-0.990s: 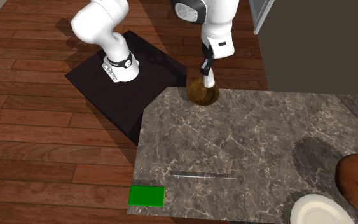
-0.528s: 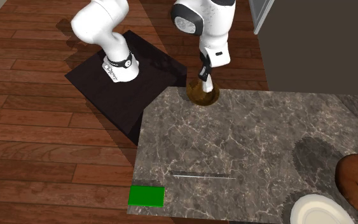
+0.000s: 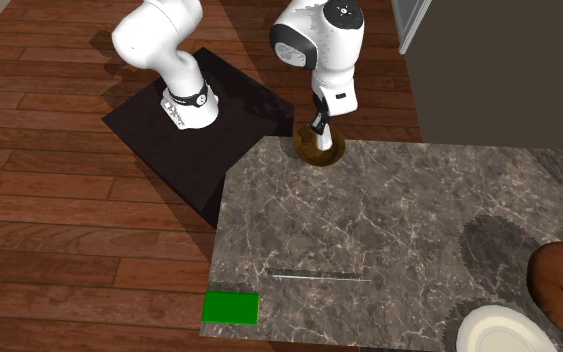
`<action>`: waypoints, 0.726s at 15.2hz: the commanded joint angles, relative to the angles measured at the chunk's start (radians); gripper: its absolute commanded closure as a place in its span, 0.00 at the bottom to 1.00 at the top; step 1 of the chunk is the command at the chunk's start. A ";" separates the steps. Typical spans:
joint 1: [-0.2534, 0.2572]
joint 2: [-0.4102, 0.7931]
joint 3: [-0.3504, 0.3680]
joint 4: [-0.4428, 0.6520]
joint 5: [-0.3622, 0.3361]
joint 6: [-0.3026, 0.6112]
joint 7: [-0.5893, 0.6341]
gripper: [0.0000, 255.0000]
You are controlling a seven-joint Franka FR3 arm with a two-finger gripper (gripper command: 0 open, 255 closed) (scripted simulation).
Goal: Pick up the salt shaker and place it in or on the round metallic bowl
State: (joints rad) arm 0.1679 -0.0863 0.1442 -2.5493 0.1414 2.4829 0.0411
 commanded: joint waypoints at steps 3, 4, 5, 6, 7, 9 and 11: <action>0.000 0.002 0.000 0.000 0.000 0.002 0.000 1.00; 0.000 0.002 0.000 0.000 0.000 0.002 0.000 1.00; 0.000 0.002 0.000 0.000 0.000 0.002 0.000 1.00; 0.000 0.002 0.000 0.000 0.000 0.002 0.000 0.00; 0.000 0.002 0.000 0.000 0.000 0.002 0.000 0.00; 0.000 0.002 0.000 0.000 0.000 0.002 0.000 0.00; 0.000 0.002 0.000 0.000 0.000 0.002 0.000 0.00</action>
State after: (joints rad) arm 0.1677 -0.0844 0.1441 -2.5492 0.1413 2.4851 0.0407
